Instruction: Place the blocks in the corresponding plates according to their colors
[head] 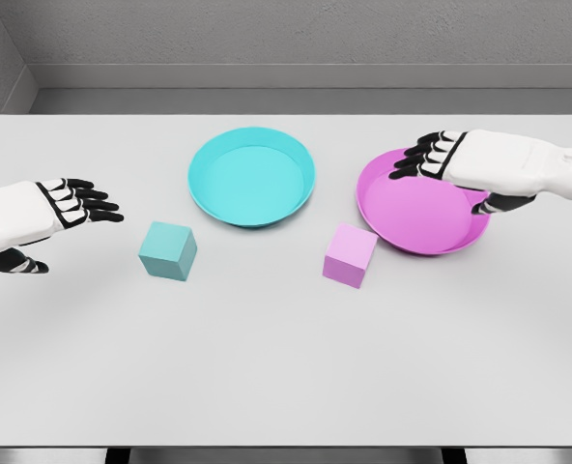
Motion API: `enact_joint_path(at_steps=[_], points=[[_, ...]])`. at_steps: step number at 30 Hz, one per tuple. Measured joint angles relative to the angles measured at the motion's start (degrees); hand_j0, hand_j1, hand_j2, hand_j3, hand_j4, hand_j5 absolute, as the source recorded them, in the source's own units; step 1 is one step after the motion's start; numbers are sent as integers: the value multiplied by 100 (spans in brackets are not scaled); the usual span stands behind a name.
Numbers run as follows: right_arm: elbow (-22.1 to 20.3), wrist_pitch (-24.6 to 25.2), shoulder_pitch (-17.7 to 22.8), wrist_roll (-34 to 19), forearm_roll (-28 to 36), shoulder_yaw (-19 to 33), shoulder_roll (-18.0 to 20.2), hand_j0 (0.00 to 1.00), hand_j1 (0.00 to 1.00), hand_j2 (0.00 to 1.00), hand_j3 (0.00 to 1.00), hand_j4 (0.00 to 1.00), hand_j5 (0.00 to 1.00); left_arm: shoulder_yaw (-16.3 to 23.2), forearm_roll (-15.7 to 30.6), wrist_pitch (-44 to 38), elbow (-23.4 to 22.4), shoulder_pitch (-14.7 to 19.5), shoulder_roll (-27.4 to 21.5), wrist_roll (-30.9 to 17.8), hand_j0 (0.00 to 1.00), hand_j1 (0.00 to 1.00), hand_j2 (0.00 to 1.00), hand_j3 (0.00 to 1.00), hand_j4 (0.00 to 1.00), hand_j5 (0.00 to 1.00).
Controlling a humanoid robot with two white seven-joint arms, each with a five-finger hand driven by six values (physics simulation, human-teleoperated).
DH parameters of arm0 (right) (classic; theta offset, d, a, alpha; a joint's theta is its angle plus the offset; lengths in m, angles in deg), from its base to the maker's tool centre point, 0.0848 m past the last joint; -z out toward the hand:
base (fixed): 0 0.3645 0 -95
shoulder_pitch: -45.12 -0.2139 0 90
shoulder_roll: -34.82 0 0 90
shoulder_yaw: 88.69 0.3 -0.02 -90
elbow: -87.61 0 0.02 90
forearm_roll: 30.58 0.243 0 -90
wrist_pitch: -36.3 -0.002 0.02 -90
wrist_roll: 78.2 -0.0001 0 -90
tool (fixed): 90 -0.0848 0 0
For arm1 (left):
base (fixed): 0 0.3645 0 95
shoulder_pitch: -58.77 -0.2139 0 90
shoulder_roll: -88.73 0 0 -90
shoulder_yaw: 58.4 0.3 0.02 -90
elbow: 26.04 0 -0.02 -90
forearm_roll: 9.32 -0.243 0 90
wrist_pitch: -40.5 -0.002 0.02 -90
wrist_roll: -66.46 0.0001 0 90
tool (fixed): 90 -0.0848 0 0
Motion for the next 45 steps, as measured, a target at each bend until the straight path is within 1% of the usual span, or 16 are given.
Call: enact_joint_path(at_steps=[1,2,3,5,6,7,8,10,13,16,20,24,29,32,36,45], points=[[0,0,0,0,0,1,3,100,100,100,100,100,100,8,0,0,0,9,16,-3,100,100,100,100,100,100],[2,-1,-9,0,0,18,5,100,100,100,100,100,100,41,9,-1,2,132,30,-2,100,100,100,100,100,100],[5,-2,18,-1,-1,91,6,100,100,100,100,100,100,151,29,-4,2,456,87,5,100,100,100,100,100,100],[15,-1,61,-1,-1,223,-6,100,100,100,100,100,100,528,42,-3,-25,829,315,8,100,100,100,100,100,100],[14,-3,254,-2,-6,261,-43,100,100,100,100,100,100,686,47,-2,-34,896,438,0,100,100,100,100,100,100],[8,-3,343,-2,-10,282,-101,100,100,100,100,100,100,809,52,-1,-34,932,527,-9,100,100,100,100,100,100],[-6,-2,352,-1,-28,287,-162,100,100,100,100,100,100,905,95,0,-27,932,593,-18,100,100,100,100,100,100],[-59,1,308,-1,-60,184,-285,100,100,100,100,100,100,1100,277,-1,-18,1072,709,-101,100,100,100,100,100,100],[-162,1,202,-1,-89,-80,-453,100,100,100,100,100,100,1316,621,-1,-11,1081,846,-280,100,100,100,100,100,100],[-262,1,88,-1,-104,-372,-632,100,100,100,100,100,100,1466,813,-261,-11,1178,893,-408,100,100,100,100,100,100],[-295,0,79,-1,-319,-647,-857,100,100,100,100,100,100,1538,878,-541,-61,1266,969,-458,100,100,100,100,100,100],[-272,0,35,-1,-491,-830,-1018,100,100,100,100,100,100,1717,887,-1089,-101,1327,1168,-467,100,100,100,100,100,100],[-94,1,-9,-1,-628,-945,-1150,100,100,100,100,100,100,1896,894,-1481,-144,1389,1364,-463,100,100,100,100,100,100],[43,0,-26,-1,-747,-1069,-1217,100,100,100,100,100,100,1952,865,-1619,-283,1467,1479,-462,100,100,100,100,100,100],[246,1,-123,-1,-831,-1149,-1272,100,100,100,100,100,100,2056,744,-1677,-507,1477,1681,-460,100,100,100,100,100,100],[603,1,-220,-1,-1069,-1432,-1478,100,100,100,100,100,100,2195,701,-1693,-653,1494,1773,-458,100,100,100,100,100,100]])
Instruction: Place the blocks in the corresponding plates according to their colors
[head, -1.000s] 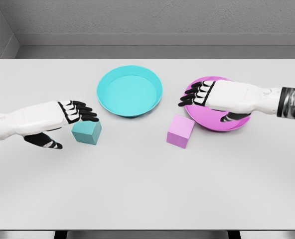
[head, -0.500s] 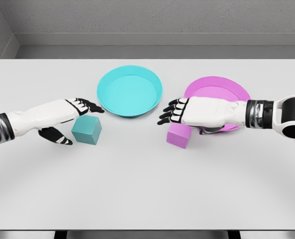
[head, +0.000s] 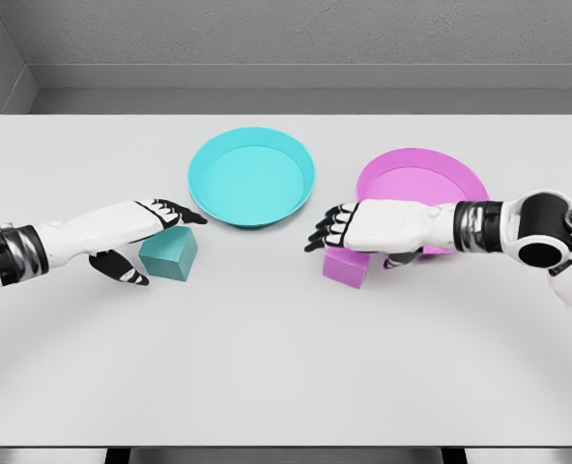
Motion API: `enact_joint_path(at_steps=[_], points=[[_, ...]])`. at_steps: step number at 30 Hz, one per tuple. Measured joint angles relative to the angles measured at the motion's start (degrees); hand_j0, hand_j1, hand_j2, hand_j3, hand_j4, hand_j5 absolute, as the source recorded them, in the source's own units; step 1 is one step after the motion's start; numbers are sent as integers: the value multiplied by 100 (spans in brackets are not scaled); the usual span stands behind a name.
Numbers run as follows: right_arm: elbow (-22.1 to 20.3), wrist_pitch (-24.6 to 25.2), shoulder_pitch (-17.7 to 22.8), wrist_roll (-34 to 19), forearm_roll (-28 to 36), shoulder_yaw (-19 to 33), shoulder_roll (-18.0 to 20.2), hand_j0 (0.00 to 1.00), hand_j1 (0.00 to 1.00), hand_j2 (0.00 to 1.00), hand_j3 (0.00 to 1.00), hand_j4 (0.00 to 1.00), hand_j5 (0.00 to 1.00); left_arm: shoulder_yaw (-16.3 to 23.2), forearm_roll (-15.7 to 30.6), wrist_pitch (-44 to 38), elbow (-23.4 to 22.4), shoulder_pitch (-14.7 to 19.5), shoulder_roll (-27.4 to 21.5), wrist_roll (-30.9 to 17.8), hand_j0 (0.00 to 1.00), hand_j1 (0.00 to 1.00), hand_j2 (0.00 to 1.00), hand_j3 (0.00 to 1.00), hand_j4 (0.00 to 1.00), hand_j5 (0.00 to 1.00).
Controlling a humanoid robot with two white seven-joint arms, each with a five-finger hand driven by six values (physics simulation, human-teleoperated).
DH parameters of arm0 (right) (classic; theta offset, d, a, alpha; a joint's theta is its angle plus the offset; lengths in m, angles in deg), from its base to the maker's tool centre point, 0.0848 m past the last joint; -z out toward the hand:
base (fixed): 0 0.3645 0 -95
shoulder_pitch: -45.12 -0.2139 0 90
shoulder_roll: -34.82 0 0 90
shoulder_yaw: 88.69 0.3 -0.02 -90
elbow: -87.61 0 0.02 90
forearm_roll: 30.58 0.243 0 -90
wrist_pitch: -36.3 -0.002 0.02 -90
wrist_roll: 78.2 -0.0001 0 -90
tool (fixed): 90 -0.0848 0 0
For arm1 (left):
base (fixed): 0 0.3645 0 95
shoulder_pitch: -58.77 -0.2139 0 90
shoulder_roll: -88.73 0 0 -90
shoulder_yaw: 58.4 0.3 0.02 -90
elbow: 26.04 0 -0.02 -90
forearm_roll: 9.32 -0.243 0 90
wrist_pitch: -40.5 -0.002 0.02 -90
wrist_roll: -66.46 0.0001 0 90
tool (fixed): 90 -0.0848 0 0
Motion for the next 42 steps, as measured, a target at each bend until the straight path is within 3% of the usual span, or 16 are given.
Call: enact_joint_path(at_steps=[14,16,18,25,42], points=[[307,0,-26,0,-253,-169,-229,100,100,100,100,100,100,105,-167,15,-456,114,309,-3,100,100,100,100,100,100],[313,0,-53,0,-258,-179,-235,88,88,88,88,88,88,133,-178,15,-466,114,312,-3,100,100,100,100,100,100],[316,0,-53,0,-258,-186,-237,84,84,84,84,84,84,150,-186,8,-485,114,319,-4,100,100,100,100,100,100],[346,32,-62,101,-224,-215,-241,77,77,77,77,77,77,185,-202,6,-574,123,333,-6,100,100,100,100,100,100],[470,-7,-114,20,-75,-203,-269,73,73,73,73,73,73,196,-508,188,-574,141,387,-13,67,67,67,67,67,67]])
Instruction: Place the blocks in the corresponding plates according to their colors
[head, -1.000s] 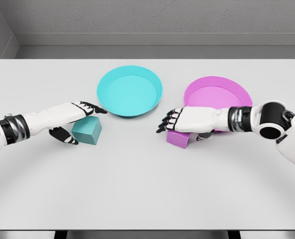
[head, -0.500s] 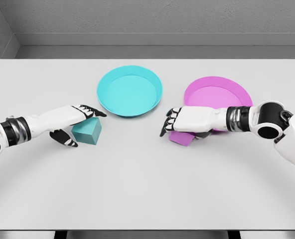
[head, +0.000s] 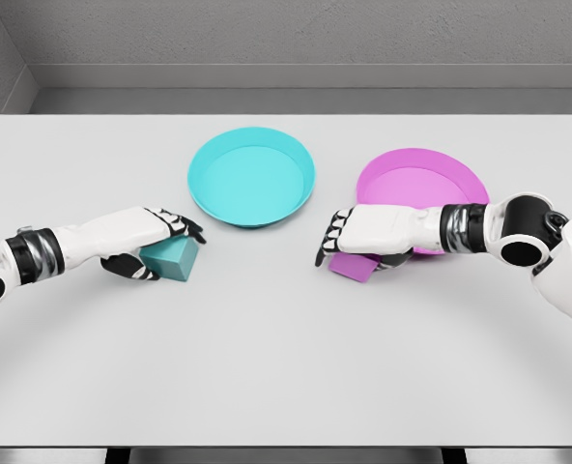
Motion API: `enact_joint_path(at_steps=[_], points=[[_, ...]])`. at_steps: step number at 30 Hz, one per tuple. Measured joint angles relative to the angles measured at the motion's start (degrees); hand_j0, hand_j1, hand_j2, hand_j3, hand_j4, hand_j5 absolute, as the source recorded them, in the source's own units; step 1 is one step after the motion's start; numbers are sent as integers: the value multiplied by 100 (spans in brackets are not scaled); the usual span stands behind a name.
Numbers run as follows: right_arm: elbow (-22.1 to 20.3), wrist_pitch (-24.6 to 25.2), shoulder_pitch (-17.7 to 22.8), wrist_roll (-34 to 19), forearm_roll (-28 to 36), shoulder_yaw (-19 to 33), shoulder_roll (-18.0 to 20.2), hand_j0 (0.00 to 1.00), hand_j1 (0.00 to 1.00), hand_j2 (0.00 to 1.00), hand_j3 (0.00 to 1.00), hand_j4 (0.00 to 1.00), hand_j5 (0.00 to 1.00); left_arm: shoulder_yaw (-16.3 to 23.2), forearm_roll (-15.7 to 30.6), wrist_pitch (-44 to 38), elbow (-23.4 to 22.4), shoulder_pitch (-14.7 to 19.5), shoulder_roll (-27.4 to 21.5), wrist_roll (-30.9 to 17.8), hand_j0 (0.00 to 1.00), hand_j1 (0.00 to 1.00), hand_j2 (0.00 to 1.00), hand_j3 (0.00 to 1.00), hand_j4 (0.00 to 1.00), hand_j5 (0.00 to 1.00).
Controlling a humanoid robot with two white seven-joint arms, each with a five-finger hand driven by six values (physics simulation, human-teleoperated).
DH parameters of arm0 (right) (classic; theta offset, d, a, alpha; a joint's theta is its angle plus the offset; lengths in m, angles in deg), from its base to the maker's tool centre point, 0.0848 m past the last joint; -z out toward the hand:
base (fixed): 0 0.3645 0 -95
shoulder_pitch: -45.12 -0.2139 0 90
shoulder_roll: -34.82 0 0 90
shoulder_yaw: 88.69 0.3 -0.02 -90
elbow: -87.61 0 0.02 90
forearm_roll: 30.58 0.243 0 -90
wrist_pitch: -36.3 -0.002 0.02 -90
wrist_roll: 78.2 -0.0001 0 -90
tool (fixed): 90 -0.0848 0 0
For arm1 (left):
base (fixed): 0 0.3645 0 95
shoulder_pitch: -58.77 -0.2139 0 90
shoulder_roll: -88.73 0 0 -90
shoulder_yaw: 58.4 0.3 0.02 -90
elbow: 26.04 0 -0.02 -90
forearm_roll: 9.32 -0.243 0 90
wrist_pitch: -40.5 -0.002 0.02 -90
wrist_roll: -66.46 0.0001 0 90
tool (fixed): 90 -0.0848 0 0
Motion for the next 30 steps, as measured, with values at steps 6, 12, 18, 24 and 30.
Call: enact_joint_path(at_steps=[6,12,18,24,30], points=[[6,-14,-149,-2,162,9,-12,73,73,73,73,73,73,3,-68,278,0,53,-41,-8,54,54,54,54,54,54],[7,-15,-158,-13,422,89,9,73,73,73,73,73,73,-4,-50,443,3,264,-55,-42,44,44,44,44,44,44],[40,-14,-158,-16,634,405,66,73,73,73,73,73,73,-4,-53,448,-158,729,-6,-17,44,44,44,44,44,44],[185,-14,-158,-17,925,742,180,73,73,73,73,73,73,4,-69,426,-656,1222,468,-18,44,44,44,44,44,44],[1047,-13,-202,-16,1185,1108,220,73,73,73,73,73,73,9,-315,388,-1491,1696,1329,-184,44,44,44,44,44,44]])
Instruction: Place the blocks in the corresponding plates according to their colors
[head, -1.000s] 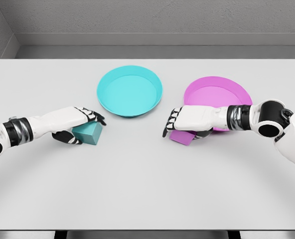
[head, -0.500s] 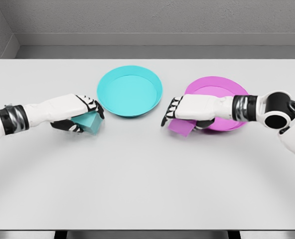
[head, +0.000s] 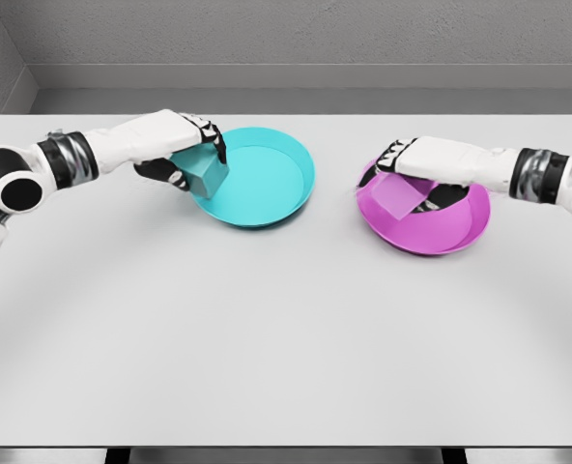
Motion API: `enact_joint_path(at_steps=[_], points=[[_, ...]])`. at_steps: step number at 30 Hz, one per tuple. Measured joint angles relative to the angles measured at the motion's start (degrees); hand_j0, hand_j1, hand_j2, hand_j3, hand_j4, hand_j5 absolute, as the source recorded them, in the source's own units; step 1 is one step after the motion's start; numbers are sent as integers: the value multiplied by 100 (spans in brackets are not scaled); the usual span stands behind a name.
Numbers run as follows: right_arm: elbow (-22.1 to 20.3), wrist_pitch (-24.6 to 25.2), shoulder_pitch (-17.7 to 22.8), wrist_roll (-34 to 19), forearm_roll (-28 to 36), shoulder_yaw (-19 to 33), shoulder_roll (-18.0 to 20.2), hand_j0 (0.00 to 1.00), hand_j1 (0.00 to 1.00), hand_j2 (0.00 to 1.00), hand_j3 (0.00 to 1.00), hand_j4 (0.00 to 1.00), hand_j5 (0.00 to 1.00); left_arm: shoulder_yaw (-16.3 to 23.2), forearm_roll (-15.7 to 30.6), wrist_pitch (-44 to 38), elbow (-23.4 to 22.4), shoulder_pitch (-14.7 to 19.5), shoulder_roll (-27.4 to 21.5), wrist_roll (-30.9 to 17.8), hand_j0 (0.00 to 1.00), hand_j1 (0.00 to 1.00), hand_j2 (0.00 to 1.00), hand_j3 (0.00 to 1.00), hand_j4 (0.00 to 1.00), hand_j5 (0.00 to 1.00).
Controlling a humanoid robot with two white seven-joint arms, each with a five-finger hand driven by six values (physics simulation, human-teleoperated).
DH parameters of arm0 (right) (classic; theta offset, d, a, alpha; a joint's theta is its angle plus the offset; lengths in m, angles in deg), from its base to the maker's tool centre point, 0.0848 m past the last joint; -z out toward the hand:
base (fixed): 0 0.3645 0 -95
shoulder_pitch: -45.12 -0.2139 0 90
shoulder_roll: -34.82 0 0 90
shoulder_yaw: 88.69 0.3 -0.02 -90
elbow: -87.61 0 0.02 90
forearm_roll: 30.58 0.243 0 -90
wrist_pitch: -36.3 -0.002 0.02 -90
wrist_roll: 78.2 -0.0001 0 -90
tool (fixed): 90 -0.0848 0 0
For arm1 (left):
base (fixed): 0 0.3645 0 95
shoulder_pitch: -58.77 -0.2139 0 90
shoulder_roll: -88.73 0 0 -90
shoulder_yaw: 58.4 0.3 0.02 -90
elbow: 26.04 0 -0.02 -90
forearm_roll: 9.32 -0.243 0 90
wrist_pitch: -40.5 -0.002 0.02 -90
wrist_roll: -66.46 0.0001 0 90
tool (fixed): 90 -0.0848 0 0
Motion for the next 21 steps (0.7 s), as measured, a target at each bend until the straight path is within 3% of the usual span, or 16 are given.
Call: enact_joint_path(at_steps=[1,3,6,12,18,21], points=[[180,-1,0,0,3,43,1,73,73,73,73,73,73,1,-33,-2,-102,18,115,-24,44,44,44,44,44,44],[427,1,9,-2,-8,94,4,100,100,100,100,100,100,2,-71,-18,-243,88,290,-53,45,45,45,45,45,45],[595,10,9,-4,-23,140,9,100,100,100,100,100,100,1,-85,-50,-578,264,588,-167,57,57,57,57,57,57],[679,14,44,-6,-20,364,100,100,100,100,100,100,100,-6,-83,-75,-1127,316,989,-240,99,99,99,99,99,99],[859,20,44,-5,3,940,377,100,100,100,100,100,100,-24,-34,-27,-1206,396,990,-245,100,100,100,100,100,100],[1008,20,18,-5,-5,1072,429,100,100,100,100,100,100,-30,-10,470,-1054,404,447,-224,100,100,100,100,100,100]])
